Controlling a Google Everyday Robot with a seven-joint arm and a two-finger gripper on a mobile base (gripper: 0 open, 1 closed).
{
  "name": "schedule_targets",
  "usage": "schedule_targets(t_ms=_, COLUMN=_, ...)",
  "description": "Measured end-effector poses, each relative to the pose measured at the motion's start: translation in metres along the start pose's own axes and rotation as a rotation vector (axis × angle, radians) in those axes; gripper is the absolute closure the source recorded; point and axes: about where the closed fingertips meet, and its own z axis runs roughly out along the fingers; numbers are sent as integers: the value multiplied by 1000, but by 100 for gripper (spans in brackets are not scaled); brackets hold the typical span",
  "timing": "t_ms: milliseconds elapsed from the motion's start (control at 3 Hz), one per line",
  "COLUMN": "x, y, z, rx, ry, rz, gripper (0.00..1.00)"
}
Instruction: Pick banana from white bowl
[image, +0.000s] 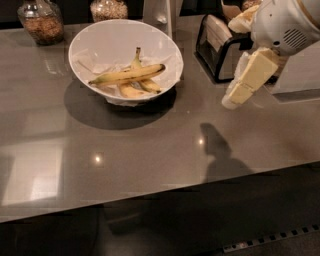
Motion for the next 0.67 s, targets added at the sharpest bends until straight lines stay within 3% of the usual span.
schedule_targets(t_ms=667, x=-71, y=-38, z=60, rx=-40, ry=-126, rz=-93, gripper=0)
